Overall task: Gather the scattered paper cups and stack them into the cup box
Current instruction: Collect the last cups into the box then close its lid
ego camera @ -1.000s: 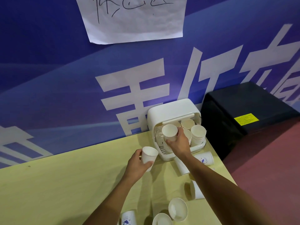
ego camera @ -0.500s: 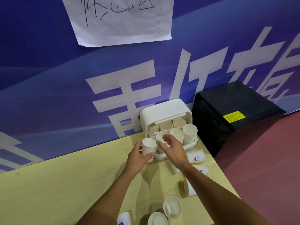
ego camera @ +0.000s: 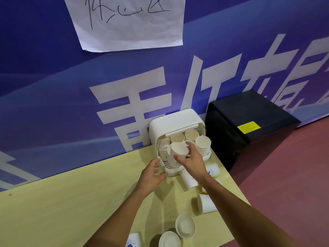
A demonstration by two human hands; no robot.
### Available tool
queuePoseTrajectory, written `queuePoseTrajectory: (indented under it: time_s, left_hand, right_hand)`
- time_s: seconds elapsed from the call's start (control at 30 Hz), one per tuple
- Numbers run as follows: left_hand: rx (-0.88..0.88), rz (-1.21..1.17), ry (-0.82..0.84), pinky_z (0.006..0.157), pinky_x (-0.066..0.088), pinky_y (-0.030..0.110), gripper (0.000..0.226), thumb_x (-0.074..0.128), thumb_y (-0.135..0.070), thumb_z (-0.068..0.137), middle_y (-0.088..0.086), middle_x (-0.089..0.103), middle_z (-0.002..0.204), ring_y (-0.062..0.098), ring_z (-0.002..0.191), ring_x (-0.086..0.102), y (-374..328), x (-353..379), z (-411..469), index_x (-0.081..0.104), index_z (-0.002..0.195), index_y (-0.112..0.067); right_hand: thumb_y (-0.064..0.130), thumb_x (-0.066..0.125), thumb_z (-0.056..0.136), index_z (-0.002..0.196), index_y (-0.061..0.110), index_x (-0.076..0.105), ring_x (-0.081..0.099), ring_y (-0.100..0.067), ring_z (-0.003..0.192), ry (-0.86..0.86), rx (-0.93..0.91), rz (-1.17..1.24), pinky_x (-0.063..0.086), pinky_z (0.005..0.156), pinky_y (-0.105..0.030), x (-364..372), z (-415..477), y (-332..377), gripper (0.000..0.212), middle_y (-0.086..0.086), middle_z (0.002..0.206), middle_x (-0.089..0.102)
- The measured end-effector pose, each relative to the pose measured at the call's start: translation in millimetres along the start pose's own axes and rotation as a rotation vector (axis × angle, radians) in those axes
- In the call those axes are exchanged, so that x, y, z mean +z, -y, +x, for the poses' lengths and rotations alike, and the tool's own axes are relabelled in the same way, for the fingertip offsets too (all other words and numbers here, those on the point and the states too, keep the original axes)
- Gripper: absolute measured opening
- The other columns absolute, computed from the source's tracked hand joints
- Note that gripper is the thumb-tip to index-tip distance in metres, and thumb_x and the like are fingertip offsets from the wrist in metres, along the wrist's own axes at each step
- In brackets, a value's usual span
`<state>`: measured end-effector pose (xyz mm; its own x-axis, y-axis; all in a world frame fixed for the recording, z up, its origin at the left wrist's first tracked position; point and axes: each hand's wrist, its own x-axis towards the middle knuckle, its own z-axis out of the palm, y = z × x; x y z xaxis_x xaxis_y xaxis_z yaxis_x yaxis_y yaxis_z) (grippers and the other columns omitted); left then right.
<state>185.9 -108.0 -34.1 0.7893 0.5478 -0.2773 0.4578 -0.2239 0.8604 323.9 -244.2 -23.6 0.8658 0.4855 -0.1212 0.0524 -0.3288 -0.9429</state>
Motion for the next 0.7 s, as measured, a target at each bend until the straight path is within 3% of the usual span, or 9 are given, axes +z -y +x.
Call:
queuePoseTrajectory:
  time_s: [0.07,0.27,0.33,0.5,0.7]
  left_hand:
    - [-0.021,0.015,-0.014,0.071,0.045,0.015,0.059,0.077,-0.024,0.081,-0.003,0.055,0.125,0.016,0.108,0.057,6,1,0,0.048,0.132,-0.024]
    - [-0.051,0.072,-0.023,0.085,0.048,0.026,0.053,0.073,-0.026,0.084,-0.004,0.056,0.124,0.016,0.105,0.058,17,7,1,0.049,0.132,-0.023]
    - [-0.057,0.078,-0.025,0.087,0.048,0.027,0.053,0.073,-0.025,0.084,-0.003,0.056,0.123,0.017,0.105,0.058,18,8,1,0.050,0.131,-0.022]
    - [-0.091,0.091,-0.048,0.085,0.048,0.026,0.049,0.072,-0.022,0.085,-0.002,0.056,0.122,0.017,0.105,0.058,26,5,1,0.052,0.129,-0.022]
    - [-0.122,0.092,-0.065,0.081,0.050,0.026,0.045,0.073,-0.024,0.085,-0.005,0.056,0.119,0.014,0.104,0.058,31,4,3,0.053,0.125,-0.025]
  right_hand:
    - [0.028,0.080,0.080,0.147,0.020,0.040,0.059,-0.016,0.110,-0.106,0.015,0.031,0.052,0.098,-0.034,-11,7,3,0.078,0.004,0.124,0.056]
    - [0.033,0.078,0.074,0.139,0.029,0.045,0.059,-0.010,0.110,-0.259,0.014,0.109,0.054,0.099,-0.040,-30,30,8,0.073,0.011,0.121,0.056]
    - [0.032,0.078,0.071,0.133,0.036,0.046,0.056,-0.012,0.112,-0.269,0.013,0.107,0.053,0.098,-0.039,-32,36,10,0.070,0.013,0.121,0.050]
    - [0.030,0.080,0.072,0.140,0.029,0.045,0.049,-0.016,0.122,-0.235,0.005,-0.007,0.048,0.104,-0.041,-28,47,2,0.076,0.009,0.130,0.046]
    - [0.026,0.081,0.081,0.141,0.023,0.047,0.049,-0.017,0.125,-0.204,-0.016,-0.112,0.037,0.094,-0.026,-27,52,-10,0.069,0.002,0.138,0.050]
